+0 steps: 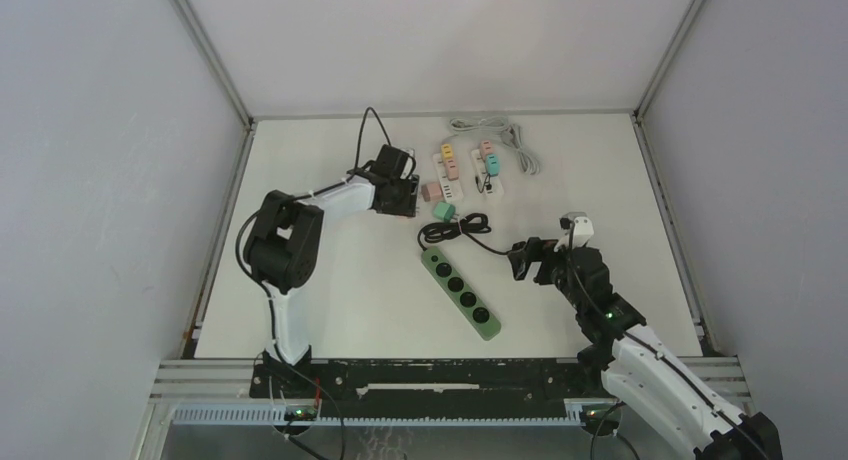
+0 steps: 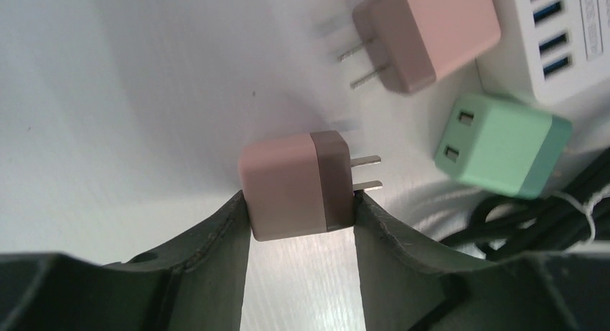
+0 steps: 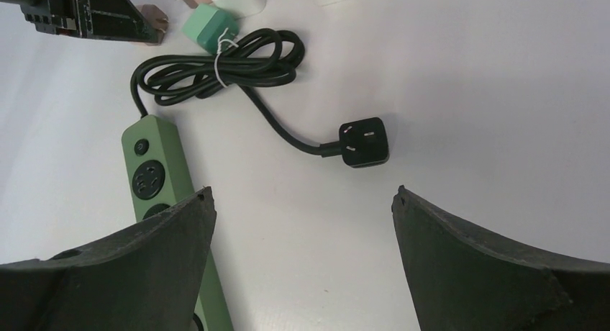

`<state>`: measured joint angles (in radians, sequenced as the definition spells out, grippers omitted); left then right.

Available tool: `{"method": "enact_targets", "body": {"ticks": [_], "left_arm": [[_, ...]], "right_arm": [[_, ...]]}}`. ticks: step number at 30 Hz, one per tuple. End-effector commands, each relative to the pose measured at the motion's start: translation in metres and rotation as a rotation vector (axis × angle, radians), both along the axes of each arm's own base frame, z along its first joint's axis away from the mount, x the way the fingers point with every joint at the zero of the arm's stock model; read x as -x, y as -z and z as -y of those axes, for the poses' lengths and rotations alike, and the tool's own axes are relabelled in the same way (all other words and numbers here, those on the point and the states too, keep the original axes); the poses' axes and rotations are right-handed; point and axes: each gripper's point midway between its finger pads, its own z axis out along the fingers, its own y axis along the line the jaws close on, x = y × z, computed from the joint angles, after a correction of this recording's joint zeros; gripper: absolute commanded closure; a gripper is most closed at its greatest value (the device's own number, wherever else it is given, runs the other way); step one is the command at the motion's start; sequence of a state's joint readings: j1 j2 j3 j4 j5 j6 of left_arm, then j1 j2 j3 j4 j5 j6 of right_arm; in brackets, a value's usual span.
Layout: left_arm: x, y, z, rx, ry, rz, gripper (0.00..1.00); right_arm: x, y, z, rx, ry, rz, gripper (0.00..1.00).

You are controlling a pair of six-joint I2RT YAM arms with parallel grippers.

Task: Insert the plug
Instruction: Pick up the plug from the center of the board.

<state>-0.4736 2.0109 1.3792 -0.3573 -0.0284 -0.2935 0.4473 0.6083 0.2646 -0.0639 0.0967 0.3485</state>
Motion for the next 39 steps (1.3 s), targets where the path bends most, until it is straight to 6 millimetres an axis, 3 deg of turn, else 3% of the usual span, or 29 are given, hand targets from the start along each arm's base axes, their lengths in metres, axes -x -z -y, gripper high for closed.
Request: {"method": "enact_targets", "body": {"ticks": [1,10,21,29,39], "left_arm": [[0.009,-0.050,-0.006,0.005,0.074,0.109,0.59],[0.053,-0.113,0.008,-0.032,0.243,0.319,0.62],[0.132,-0.180,0.045,0.014,0.568,0.574,0.64],[0.192,-0.204,0.069,0.030,0.919,0.764,0.66],[0.228,-0.212,0.085,-0.071,1.252,0.912,0.66]], "right_arm": [[-0.002,-0.019,-0.013,-0.067,-0.047,0.037,0.02],[0.014,-0.049,-0.033,-0.118,-0.170,-0.011,0.02],[0.043,-0.086,-0.052,-0.158,-0.296,-0.198,0.07],[0.055,-0.118,-0.071,-0.205,-0.405,-0.273,0.07],[0.051,-0.155,-0.101,-0.212,-0.554,-0.304,0.10]]}}
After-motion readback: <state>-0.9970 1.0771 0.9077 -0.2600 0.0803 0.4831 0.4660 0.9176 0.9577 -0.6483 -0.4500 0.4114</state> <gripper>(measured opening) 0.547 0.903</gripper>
